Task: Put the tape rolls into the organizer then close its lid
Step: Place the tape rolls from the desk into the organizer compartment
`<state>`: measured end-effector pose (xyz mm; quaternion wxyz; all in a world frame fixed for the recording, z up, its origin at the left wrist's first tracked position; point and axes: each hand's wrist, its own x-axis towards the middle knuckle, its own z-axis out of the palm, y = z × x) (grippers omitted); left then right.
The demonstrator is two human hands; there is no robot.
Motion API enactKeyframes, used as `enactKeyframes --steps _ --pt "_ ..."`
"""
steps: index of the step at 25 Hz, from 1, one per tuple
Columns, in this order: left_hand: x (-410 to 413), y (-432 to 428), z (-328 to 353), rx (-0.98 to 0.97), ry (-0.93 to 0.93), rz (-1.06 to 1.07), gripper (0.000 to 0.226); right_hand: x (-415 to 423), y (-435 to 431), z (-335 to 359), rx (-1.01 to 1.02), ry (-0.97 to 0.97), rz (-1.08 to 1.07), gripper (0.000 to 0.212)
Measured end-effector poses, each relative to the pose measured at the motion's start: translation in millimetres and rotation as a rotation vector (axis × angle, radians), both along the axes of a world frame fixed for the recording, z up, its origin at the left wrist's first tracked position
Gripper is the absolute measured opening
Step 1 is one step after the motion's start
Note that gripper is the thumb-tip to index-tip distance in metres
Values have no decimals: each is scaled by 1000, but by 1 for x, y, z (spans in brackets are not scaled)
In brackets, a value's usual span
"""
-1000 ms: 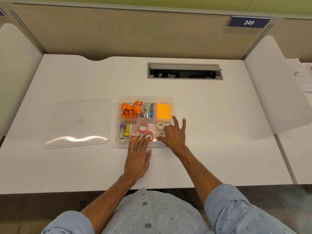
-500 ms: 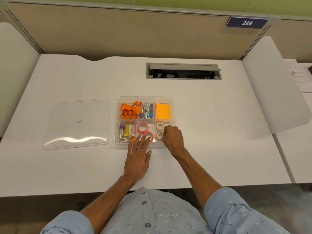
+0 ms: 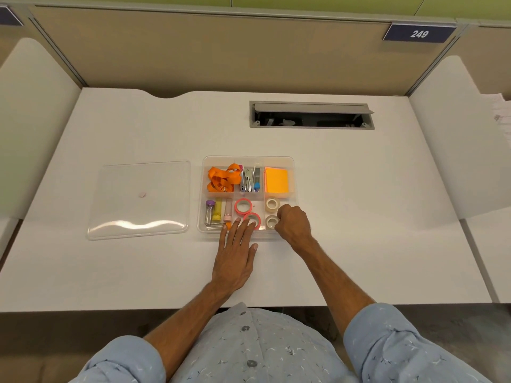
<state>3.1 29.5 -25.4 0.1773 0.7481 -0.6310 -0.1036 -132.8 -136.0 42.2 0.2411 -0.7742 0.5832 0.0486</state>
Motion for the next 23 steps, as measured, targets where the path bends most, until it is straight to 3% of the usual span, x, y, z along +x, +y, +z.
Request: enactKeyframes --steps 12,23 --pt "0 -1 3 -7 11 -4 62 -2 4 0 -16 -78 -89 14" --pt "0 -1 -1 -8 -31 4 64 -2 6 4 -99 -50 -7 17"
